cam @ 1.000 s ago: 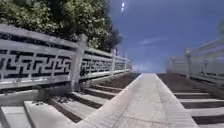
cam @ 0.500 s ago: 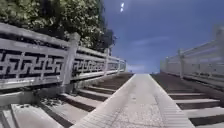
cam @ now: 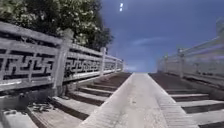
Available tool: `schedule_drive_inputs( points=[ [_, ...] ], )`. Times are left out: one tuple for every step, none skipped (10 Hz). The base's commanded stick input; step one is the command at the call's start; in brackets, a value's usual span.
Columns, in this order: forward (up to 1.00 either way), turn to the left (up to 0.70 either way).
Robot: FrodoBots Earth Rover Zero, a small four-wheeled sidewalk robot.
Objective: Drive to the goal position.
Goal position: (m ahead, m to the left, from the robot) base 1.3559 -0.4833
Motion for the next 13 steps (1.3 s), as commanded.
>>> schedule_drive_inputs(
  points=[
    [0.45,-0.24],
    [0.45,0.00],
    [0.43,0.00],
    [0.44,0.00],
    [0.32,0.00],
    [0.11,0.00],
    [0.00,0.00],
    [0.00,-0.23],
    [0.00,-0.45],
    [0.08,-0.42],
    [0.45,-0.27],
    [0.45,-0.19],
    [0.45,-0.05]
  ],
)
